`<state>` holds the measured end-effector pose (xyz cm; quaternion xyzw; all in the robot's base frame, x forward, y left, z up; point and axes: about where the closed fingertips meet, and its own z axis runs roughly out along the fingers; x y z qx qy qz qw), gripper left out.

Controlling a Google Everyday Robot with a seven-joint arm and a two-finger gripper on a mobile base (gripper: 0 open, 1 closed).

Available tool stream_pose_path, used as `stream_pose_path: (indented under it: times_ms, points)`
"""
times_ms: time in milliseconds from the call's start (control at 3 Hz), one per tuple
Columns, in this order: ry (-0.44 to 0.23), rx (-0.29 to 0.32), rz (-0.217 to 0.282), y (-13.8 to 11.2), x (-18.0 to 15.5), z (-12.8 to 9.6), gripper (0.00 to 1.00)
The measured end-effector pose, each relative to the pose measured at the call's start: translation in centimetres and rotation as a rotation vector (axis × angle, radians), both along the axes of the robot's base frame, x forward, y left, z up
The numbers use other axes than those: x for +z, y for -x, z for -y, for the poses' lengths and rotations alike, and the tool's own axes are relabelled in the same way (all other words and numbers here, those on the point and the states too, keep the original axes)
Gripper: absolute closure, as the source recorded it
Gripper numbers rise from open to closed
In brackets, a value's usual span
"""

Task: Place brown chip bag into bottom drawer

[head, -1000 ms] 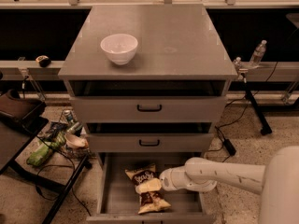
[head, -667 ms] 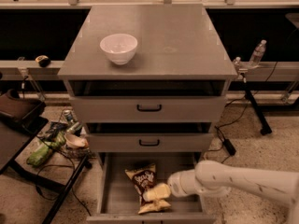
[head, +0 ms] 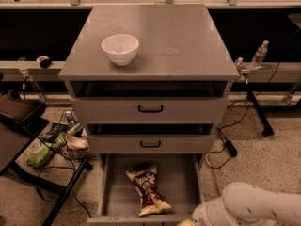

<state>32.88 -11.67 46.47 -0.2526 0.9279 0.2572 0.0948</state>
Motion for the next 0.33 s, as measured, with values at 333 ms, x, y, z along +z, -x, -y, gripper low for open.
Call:
stream_pose_path:
  times_ms: [333]
  points:
    - [0.049,-0.086,0.050,3.21,4.91,3.24,0.00]
